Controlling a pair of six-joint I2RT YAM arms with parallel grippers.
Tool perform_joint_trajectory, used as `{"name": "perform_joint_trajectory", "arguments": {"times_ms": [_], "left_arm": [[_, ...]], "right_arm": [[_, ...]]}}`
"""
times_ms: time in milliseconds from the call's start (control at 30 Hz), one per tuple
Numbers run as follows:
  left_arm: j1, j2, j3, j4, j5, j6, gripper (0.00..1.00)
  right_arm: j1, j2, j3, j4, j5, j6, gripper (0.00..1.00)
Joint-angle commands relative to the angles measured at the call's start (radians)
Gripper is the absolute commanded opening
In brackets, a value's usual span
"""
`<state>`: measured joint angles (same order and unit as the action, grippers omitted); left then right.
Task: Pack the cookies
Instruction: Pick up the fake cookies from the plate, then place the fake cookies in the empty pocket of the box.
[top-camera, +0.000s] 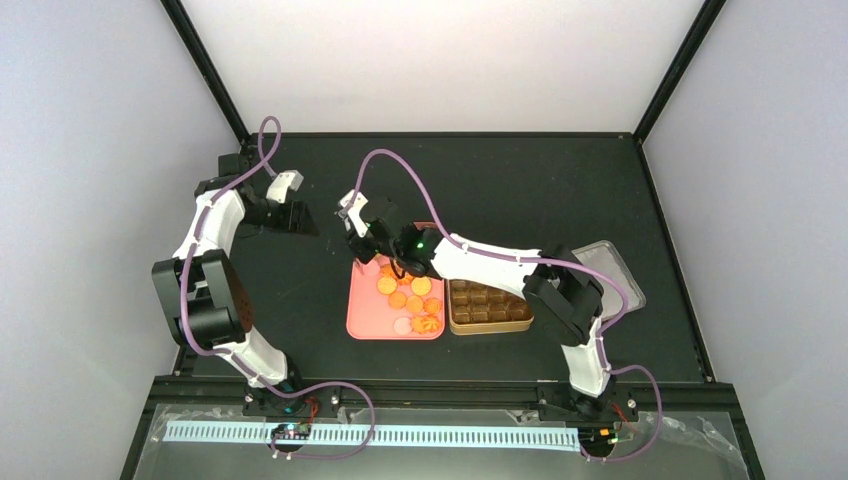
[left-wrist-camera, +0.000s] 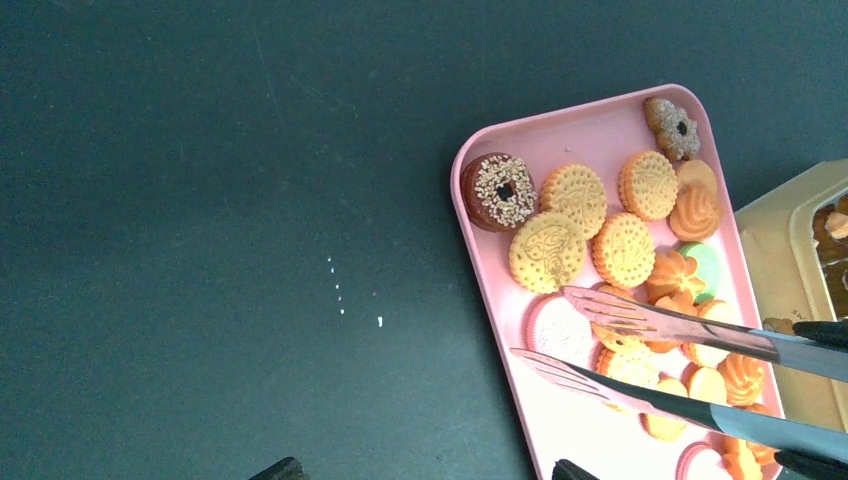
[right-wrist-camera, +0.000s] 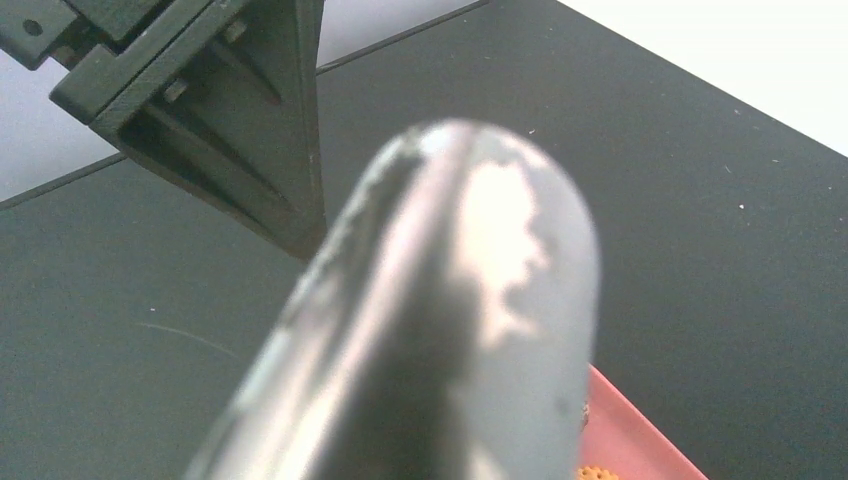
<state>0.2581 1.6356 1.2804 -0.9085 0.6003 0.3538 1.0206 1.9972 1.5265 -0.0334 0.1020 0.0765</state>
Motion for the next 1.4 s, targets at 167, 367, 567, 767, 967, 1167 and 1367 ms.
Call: {"name": "perform_joint_trajectory", "arguments": {"times_ms": [167, 367, 567, 767, 967, 1167, 1367], "left_arm": [[-0.003, -0.029, 0.033, -0.004, 0.035, -0.014, 0.65], [-0.002, -0.031, 0.04, -0.007, 0.031, -0.015, 0.65], [0.001, -0.031, 0.067, -0.021, 0.022, -0.011, 0.65], [0.001, -0.028, 0.076, -0.028, 0.016, -0.009, 0.65], [0.002, -0.029, 0.072, -0.033, 0.013, -0.007, 0.65], [0.001, -0.03, 0.095, -0.046, 0.021, -0.007, 0.65], [0.002, -0.033, 0.115, -0.062, 0.038, -0.006, 0.65]], "right_arm": [[-0.002, -0.014, -0.064, 0.003, 0.055, -0.018, 0.4], [-0.002, -0.021, -0.048, -0.008, 0.054, -0.027, 0.42], [-0.002, 0.022, -0.003, -0.038, -0.004, 0.003, 0.21], [-0.003, 0.016, 0.008, -0.044, -0.017, -0.002, 0.04], [-0.005, -0.107, 0.013, -0.051, 0.02, -0.025, 0.01], [-0.022, -0.363, -0.119, -0.061, 0.075, -0.01, 0.03], [-0.045, -0.646, -0.376, -0.107, 0.158, 0.052, 0.05]]}}
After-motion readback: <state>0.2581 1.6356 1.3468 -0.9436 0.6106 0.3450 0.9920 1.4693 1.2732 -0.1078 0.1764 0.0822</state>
